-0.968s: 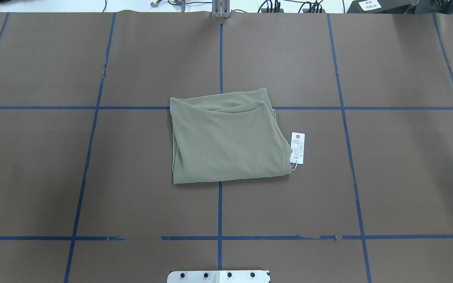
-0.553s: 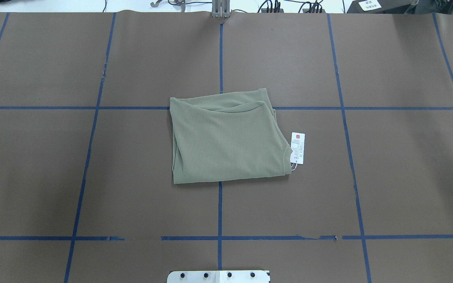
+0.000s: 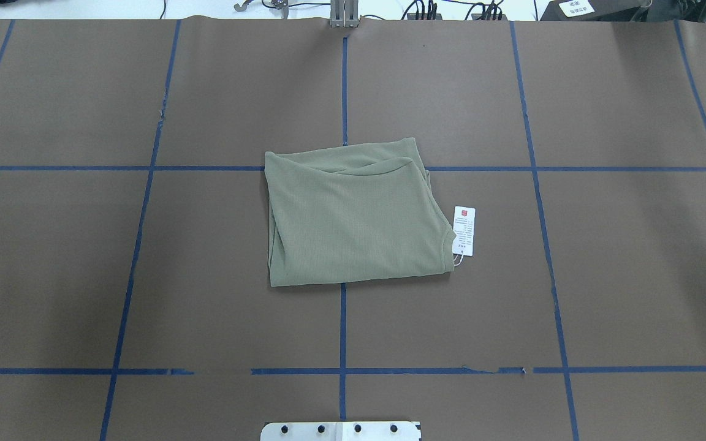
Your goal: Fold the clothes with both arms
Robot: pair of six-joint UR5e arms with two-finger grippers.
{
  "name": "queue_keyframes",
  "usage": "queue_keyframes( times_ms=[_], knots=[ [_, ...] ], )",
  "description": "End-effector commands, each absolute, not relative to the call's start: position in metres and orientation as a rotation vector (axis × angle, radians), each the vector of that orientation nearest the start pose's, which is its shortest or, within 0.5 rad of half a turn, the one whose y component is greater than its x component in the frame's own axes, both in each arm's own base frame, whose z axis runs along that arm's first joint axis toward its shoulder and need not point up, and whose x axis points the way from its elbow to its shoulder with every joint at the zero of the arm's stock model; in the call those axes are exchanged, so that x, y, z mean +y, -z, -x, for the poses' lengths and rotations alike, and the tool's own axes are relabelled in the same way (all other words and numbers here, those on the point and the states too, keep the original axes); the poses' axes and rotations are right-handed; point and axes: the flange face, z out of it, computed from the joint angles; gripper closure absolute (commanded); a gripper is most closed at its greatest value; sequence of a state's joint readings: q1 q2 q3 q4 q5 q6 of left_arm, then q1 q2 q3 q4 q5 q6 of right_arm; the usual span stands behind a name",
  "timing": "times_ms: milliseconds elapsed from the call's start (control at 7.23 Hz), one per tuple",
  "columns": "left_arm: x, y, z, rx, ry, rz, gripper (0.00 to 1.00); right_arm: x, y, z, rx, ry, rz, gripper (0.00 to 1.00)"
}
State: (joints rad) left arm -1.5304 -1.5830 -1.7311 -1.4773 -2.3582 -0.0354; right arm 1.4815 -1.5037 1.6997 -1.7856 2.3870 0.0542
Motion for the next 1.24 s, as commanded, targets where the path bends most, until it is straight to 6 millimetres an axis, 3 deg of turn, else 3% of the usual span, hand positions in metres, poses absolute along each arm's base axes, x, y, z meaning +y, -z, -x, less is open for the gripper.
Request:
queue_keyframes(
  times_ms=[0, 553, 829, 1106],
  knots=[
    [-0.499, -0.582, 0.043, 0.781, -0.024, -0.022, 0.00, -0.513, -0.582, -0.015, -0.814, 0.025, 0.079, 0.00],
    [-0.501, -0.572, 0.042, 0.783, -0.037, -0.048, 0.00, -0.512, -0.584, -0.013, -0.818, 0.023, 0.088, 0.00],
    [-0.499, -0.551, 0.042, 0.787, -0.053, -0.083, 0.00, -0.504, -0.597, -0.014, -0.813, 0.014, 0.110, 0.00],
    [-0.498, -0.547, 0.042, 0.787, -0.057, -0.090, 0.00, -0.503, -0.598, -0.014, -0.813, 0.014, 0.112, 0.00]
  ],
)
